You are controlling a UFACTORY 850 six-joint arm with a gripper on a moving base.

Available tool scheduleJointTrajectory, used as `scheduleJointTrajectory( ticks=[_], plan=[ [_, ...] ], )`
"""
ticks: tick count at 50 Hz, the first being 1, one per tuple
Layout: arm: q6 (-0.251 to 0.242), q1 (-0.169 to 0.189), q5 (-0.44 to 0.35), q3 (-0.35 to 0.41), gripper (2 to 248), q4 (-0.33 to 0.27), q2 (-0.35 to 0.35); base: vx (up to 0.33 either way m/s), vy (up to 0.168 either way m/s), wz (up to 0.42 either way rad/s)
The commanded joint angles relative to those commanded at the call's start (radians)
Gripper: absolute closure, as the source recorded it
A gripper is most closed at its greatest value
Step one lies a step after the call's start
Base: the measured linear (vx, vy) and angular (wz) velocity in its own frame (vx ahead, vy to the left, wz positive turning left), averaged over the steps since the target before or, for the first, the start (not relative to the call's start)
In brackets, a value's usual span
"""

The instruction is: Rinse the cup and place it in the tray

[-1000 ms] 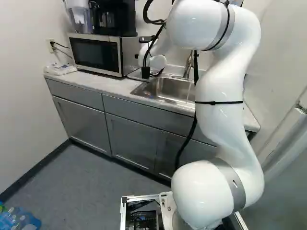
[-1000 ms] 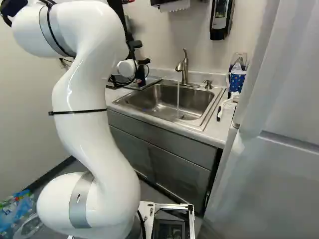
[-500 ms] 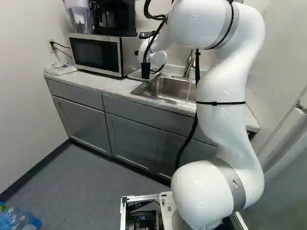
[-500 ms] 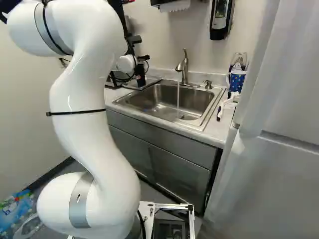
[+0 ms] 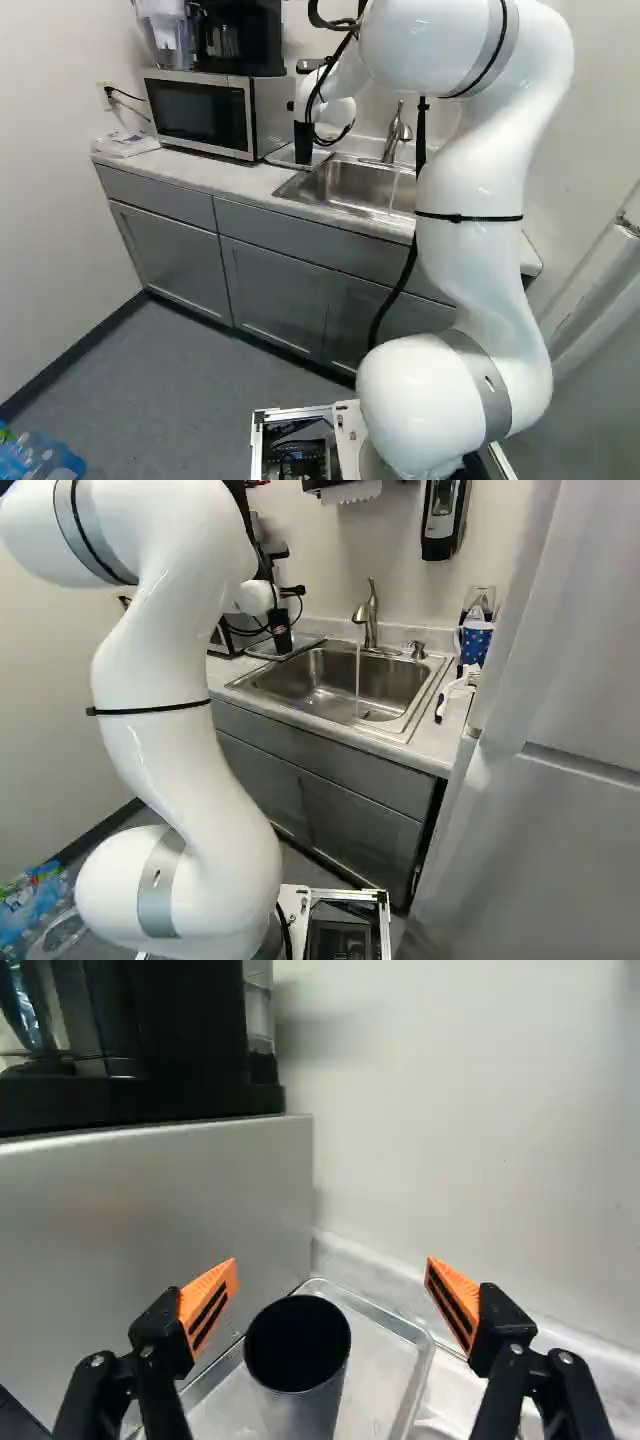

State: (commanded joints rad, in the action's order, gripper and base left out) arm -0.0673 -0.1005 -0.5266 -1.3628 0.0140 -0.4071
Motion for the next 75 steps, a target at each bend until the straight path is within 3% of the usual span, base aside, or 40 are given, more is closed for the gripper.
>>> scheduleJointTrajectory(
  ticks=[39, 75],
  plan=[
    [0.000, 0.066, 0.104, 0.012, 3, 0.000, 0.079, 0.000, 0.000, 0.000],
    [0.000, 0.133, 0.171, -0.031, 3, 0.000, 0.106, 0.000, 0.000, 0.000]
  ],
)
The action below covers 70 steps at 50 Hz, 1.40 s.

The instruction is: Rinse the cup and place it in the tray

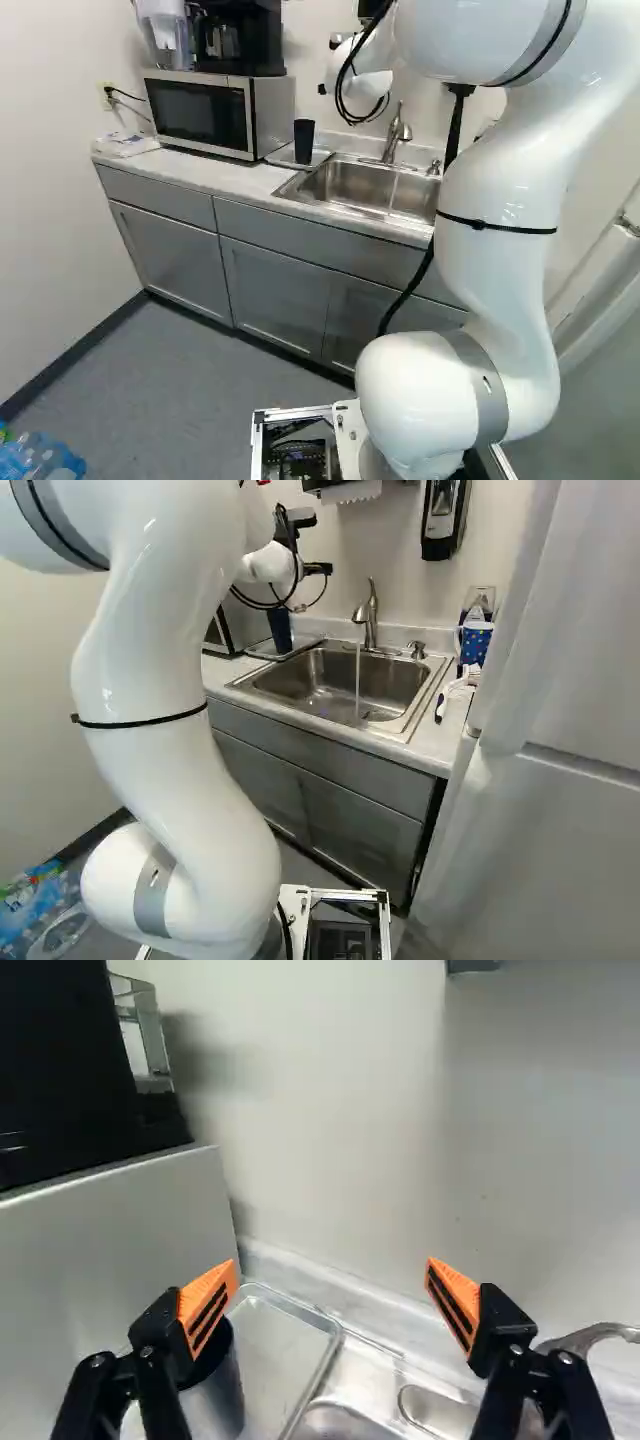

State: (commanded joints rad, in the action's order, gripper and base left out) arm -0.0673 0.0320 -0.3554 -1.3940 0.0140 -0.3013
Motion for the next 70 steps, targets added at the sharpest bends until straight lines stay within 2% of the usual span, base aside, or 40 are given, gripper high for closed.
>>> scheduleJointTrajectory(
  ticks=[38, 54, 70],
  plan=[
    [0.000, 0.087, 0.041, -0.030, 3, 0.000, 0.041, 0.000, 0.000, 0.000],
    [0.000, 0.126, 0.072, -0.047, 3, 0.000, 0.025, 0.000, 0.000, 0.000],
    [0.000, 0.154, 0.099, -0.113, 3, 0.000, -0.032, 0.000, 0.000, 0.000]
  ],
)
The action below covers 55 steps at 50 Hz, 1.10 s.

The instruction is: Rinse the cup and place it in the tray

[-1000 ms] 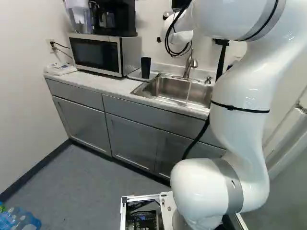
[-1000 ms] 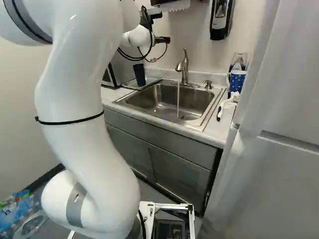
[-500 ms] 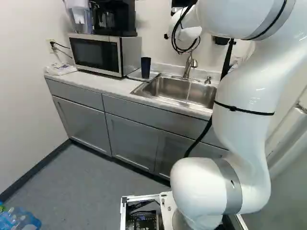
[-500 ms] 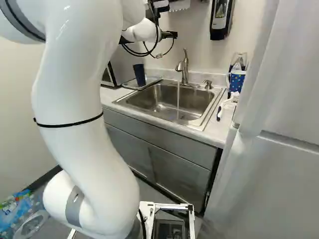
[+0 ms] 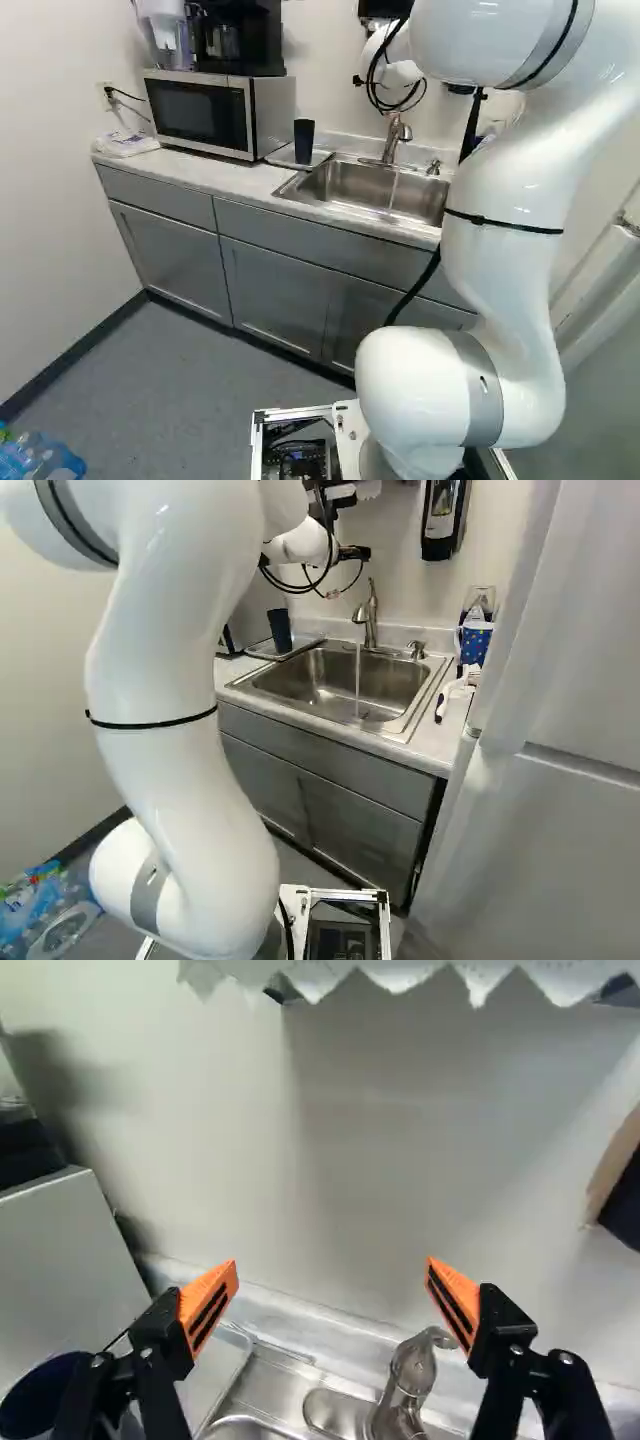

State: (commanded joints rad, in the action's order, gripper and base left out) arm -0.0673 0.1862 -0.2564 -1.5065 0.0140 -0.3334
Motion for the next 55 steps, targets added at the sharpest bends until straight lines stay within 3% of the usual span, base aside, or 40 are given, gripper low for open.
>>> scheduleJointTrajectory(
  ticks=[18, 55],
  plan=[
    [0.000, 0.006, 0.058, -0.077, 3, 0.000, -0.065, 0.000, 0.000, 0.000],
    [0.000, 0.007, 0.188, -0.077, 3, 0.000, -0.066, 0.000, 0.000, 0.000]
  ],
)
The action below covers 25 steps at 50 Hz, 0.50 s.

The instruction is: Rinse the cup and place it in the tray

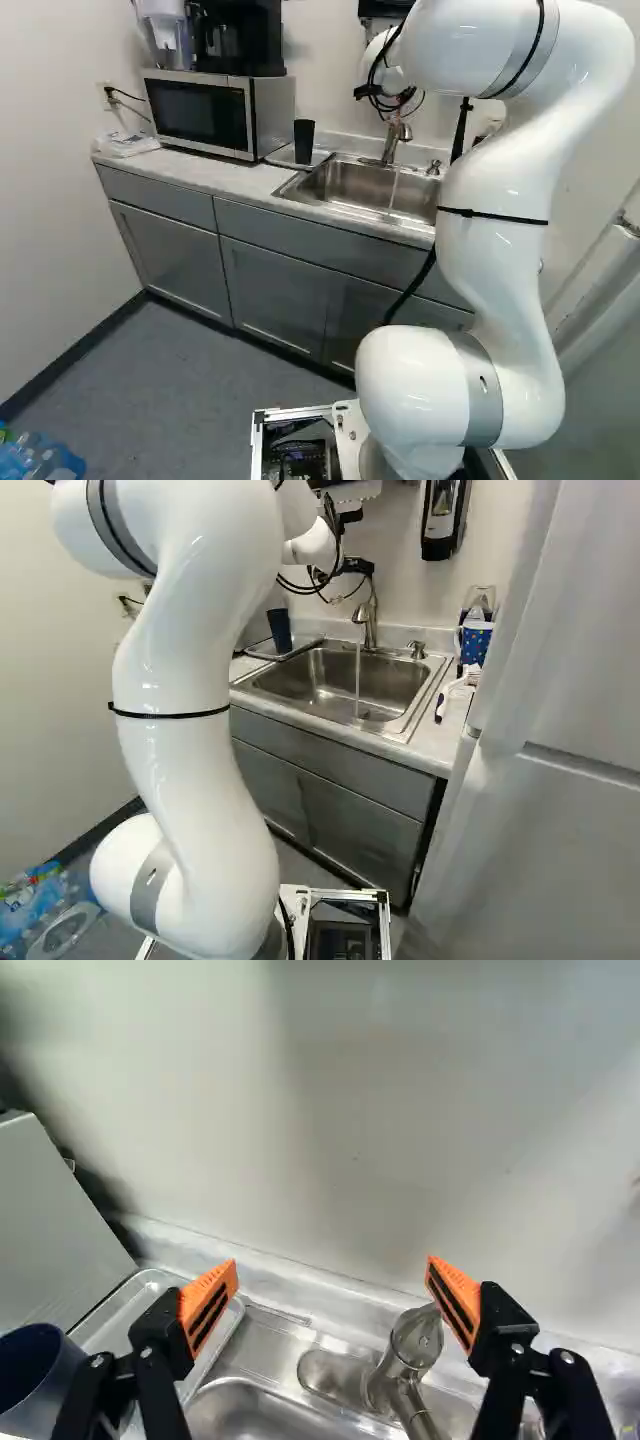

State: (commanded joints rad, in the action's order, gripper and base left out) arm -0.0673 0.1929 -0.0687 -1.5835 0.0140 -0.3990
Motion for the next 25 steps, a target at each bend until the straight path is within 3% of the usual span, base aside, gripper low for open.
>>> scheduleJointTrajectory(
  ticks=[25],
  plan=[
    [0.000, 0.001, 0.071, 0.066, 3, 0.000, 0.055, 0.000, 0.000, 0.000]
  ],
)
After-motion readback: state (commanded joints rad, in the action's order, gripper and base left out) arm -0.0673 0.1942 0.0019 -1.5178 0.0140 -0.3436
